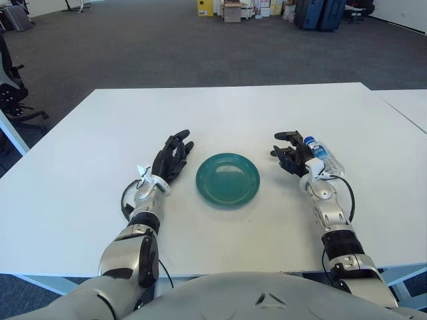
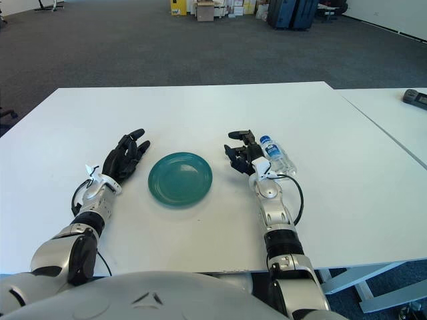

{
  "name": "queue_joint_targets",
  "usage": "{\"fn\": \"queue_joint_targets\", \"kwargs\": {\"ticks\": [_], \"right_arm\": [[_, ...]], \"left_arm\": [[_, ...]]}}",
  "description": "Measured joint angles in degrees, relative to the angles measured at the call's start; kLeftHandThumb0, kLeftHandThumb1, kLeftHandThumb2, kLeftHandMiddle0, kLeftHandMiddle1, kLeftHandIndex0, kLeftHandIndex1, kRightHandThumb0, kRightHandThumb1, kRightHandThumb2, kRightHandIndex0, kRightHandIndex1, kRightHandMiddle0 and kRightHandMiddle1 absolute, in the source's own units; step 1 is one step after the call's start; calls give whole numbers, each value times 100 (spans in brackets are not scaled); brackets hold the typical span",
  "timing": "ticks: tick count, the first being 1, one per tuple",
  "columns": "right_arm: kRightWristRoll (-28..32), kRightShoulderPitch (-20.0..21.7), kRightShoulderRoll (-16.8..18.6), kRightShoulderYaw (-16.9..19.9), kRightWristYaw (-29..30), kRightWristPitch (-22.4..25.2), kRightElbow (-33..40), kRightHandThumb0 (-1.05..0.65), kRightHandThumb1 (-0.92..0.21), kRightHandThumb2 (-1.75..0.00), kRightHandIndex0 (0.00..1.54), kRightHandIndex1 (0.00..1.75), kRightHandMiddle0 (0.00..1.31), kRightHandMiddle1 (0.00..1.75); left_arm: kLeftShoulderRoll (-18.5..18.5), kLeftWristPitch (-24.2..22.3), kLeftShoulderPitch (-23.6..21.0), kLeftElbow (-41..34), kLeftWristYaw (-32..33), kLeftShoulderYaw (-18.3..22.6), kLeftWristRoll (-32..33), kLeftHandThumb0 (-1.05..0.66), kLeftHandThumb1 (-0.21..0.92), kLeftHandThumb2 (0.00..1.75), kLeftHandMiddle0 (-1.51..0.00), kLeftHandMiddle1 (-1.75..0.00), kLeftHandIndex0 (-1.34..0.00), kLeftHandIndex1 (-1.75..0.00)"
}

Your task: Put the bottle into the plate.

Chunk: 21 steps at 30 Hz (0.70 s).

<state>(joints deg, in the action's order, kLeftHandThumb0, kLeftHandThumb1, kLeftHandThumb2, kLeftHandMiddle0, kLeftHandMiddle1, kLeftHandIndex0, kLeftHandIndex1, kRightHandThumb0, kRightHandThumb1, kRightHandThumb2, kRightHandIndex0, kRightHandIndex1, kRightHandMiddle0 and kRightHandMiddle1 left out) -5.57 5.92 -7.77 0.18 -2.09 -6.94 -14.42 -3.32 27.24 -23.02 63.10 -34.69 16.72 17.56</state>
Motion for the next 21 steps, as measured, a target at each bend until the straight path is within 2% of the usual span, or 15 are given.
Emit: {"fn": "queue_joint_targets", "kwargs": {"ticks": [4,9,15,21], "right_arm": [[-396,-277,-98,2,181,327,861,-49,-84,-50,49,122,13,130],[-1313,-493,-276,21,754,617,1739,-53,-88,-42,53,120,16,121],[-2106,-576,-321,68,1548,646,2036,-55,-88,-37,57,118,17,113],[-2650,-641,-422,62,2251,310,2030,-67,-91,-34,59,110,18,108]], "left_arm": [[-16,-16,0,13,-5,1,-1,-61,92,74,-50,-50,-6,-91],[-90,-108,-2,39,-40,2,-2,-63,92,72,-50,-49,-6,-91],[-175,-137,-12,74,-42,12,-1,-63,92,70,-51,-49,-7,-91],[-196,-152,-37,110,-63,15,1,-63,92,69,-52,-50,-9,-92]]}}
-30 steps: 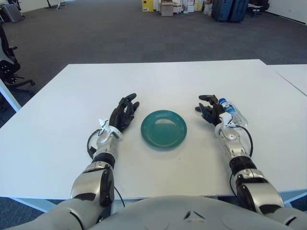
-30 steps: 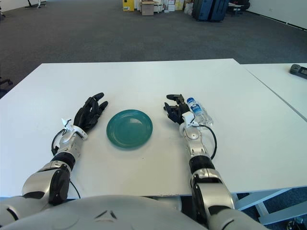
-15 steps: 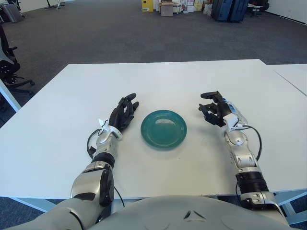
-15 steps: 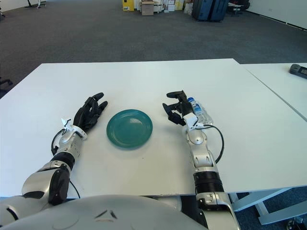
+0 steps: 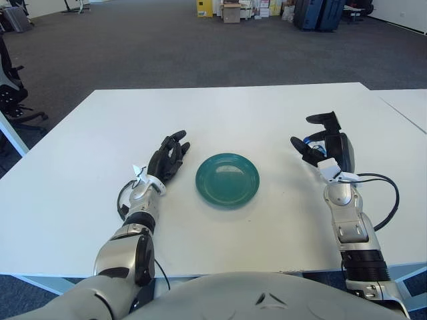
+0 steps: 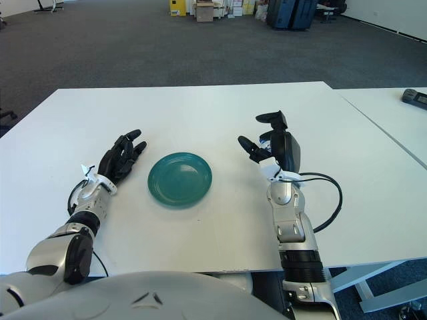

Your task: Put the bottle into the plate.

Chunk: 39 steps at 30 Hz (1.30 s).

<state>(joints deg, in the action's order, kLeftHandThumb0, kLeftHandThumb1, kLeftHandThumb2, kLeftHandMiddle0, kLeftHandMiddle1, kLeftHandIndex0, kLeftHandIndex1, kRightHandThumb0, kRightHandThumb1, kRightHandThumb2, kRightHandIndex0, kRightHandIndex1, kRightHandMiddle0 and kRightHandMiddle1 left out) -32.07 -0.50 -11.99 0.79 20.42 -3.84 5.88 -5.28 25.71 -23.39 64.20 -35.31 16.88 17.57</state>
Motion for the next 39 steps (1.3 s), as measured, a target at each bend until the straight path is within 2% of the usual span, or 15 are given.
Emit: {"fn": "queue_joint_targets", "kwargs": {"ticks": [5,10,11,13,15,16,18,23,30,39], "right_arm": [[-420,2,-184,35,618,-267,-127,-77,-92,-42,53,94,16,107],[-861,7,-371,94,996,-167,-267,-85,-92,-49,44,75,9,99],[-1026,13,-426,90,1032,-67,-286,-88,-92,-51,41,67,5,94],[-1370,41,-581,71,1023,177,-347,-95,-92,-54,30,40,2,70],[-1688,86,-751,39,950,469,-400,-98,-92,-56,24,24,1,55],[-1827,110,-825,16,886,620,-416,-101,-92,-57,18,16,1,42],[-2065,160,-952,-39,718,895,-438,-103,-92,-59,10,8,0,26],[-2462,274,-1159,-265,185,1492,-569,-105,-92,-62,1,1,0,4],[-2473,489,-1164,-561,-290,1811,-1071,-105,-92,-61,0,0,0,0],[-2291,826,-1167,-708,-565,2042,-1639,-105,-92,-60,0,0,0,0]], "left_arm": [[-5,-12,-20,27,-1,4,0,-63,92,68,-53,-50,-9,-92],[-19,-12,-35,54,-2,6,0,-63,92,68,-52,-50,-9,-92],[-21,-12,-38,61,-2,7,0,-63,92,68,-52,-49,-9,-92],[-24,-12,-46,74,-2,7,0,-63,92,68,-51,-49,-9,-92],[-28,-12,-53,85,-5,8,0,-63,92,68,-51,-49,-9,-92],[-32,-12,-56,91,-6,9,0,-63,92,68,-52,-49,-9,-92],[-37,-16,-61,102,-12,15,1,-63,92,68,-52,-49,-9,-92],[-39,-48,-72,112,-32,41,7,-63,92,67,-52,-49,-10,-92],[-30,-68,-86,118,-42,74,14,-62,92,67,-53,-50,-10,-92],[-30,-72,-86,128,-103,130,28,-62,92,69,-53,-51,-8,-91]]}}
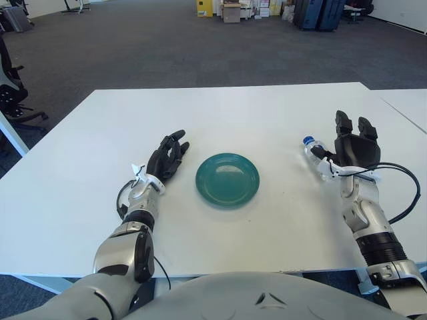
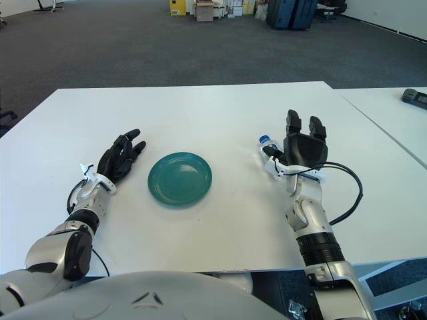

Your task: Put the bottle into the plate.

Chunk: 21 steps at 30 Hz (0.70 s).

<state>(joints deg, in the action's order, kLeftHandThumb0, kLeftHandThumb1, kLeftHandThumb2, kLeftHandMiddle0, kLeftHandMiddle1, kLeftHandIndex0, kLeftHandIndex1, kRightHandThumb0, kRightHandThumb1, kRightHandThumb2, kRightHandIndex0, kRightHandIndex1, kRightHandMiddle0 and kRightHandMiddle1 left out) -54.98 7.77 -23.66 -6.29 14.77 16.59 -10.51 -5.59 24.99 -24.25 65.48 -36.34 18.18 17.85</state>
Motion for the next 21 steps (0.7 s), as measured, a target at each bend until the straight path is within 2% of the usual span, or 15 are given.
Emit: {"fn": "queue_joint_targets", "kwargs": {"ticks": [8,21], "right_arm": [[174,327,-14,-131,-72,72,-674,-105,-92,-61,0,0,0,0],[472,588,-15,-333,-197,167,-1010,-105,-92,-63,0,0,0,0]], "left_arm": [[10,-51,0,3,-84,82,85,-63,92,68,-52,-52,-7,-92],[9,-73,-1,6,-134,104,119,-63,92,69,-51,-53,-6,-92]]}}
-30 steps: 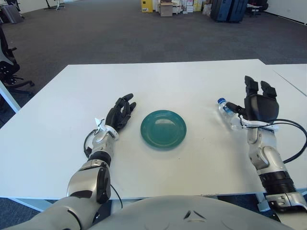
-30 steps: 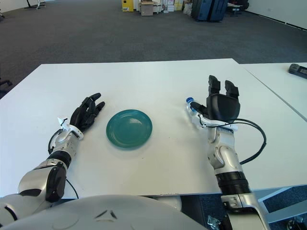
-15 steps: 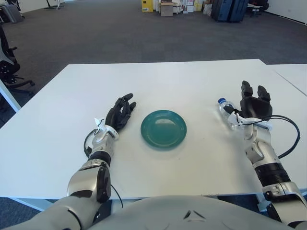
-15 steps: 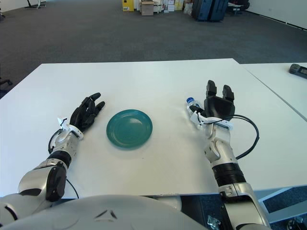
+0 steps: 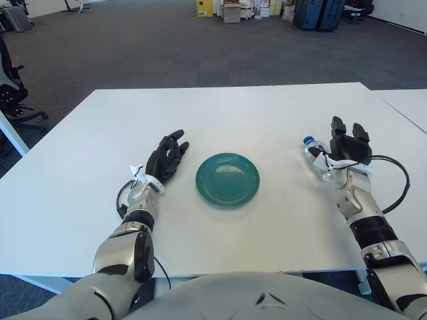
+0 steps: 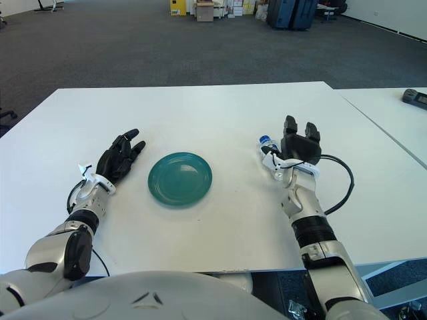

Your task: Put the bottle into the plate.

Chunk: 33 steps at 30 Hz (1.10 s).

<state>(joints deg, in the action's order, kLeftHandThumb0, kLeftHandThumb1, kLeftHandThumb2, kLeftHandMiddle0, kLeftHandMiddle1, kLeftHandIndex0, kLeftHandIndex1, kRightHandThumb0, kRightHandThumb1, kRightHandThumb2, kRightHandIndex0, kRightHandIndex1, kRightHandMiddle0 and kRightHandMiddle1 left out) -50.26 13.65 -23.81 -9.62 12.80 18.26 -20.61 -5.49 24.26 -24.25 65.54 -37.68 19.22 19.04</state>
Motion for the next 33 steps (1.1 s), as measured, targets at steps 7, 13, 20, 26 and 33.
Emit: {"fn": "queue_joint_targets", "kwargs": {"ticks": [7,13,20,26,33], "right_arm": [[156,239,74,-183,-8,43,-576,-105,-92,-65,0,0,0,0],[203,456,254,-438,70,84,-1136,-105,-92,-68,1,0,0,0],[230,791,273,-753,-138,17,-1516,-105,-92,-71,10,5,0,0],[162,1056,237,-1119,-351,-70,-1903,-105,-92,-71,22,10,0,0],[153,1277,196,-1450,-661,-25,-2140,-105,-92,-75,31,15,1,0]], "left_arm": [[0,5,0,1,-5,-8,-3,-64,92,70,-50,-54,-6,-92],[-9,16,3,6,-26,-5,-2,-64,92,70,-51,-55,-7,-93],[1,13,2,7,-54,10,3,-64,92,69,-53,-57,-8,-94],[13,16,2,7,-54,16,3,-64,92,69,-53,-58,-9,-94],[20,14,3,5,-62,33,20,-66,92,68,-52,-60,-9,-95]]}}
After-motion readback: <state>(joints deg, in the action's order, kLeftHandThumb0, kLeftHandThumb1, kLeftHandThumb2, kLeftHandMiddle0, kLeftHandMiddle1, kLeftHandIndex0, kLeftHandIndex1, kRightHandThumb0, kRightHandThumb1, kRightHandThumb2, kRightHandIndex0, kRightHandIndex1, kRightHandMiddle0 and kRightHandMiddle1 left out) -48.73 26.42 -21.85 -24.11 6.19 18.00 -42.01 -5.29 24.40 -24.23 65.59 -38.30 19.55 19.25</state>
